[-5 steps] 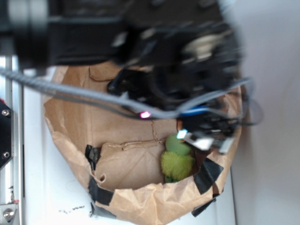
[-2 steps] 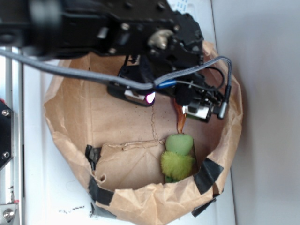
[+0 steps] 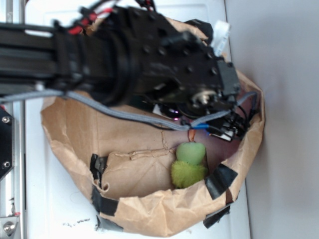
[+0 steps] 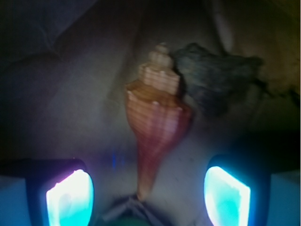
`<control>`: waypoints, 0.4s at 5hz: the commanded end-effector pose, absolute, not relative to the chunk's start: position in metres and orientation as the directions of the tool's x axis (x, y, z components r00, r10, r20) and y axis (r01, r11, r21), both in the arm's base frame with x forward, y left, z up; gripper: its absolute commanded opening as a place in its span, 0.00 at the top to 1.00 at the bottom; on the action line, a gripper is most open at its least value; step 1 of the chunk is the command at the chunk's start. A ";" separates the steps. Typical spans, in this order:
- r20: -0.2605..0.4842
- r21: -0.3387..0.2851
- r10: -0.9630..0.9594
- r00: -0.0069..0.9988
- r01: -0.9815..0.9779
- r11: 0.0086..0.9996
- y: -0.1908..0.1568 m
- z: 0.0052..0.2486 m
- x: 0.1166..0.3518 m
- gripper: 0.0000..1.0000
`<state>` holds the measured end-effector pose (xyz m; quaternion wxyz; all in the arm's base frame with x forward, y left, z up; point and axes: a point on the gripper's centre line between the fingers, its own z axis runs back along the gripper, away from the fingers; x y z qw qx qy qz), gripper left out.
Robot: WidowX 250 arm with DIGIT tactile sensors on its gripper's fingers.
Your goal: Grab the shell.
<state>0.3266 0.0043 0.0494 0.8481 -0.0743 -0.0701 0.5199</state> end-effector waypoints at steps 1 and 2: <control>0.088 -0.254 0.905 0.417 -0.869 0.425 0.018 0.059 0.352 0.00; 0.099 -0.251 0.901 0.423 -0.865 0.434 0.024 0.061 0.350 0.00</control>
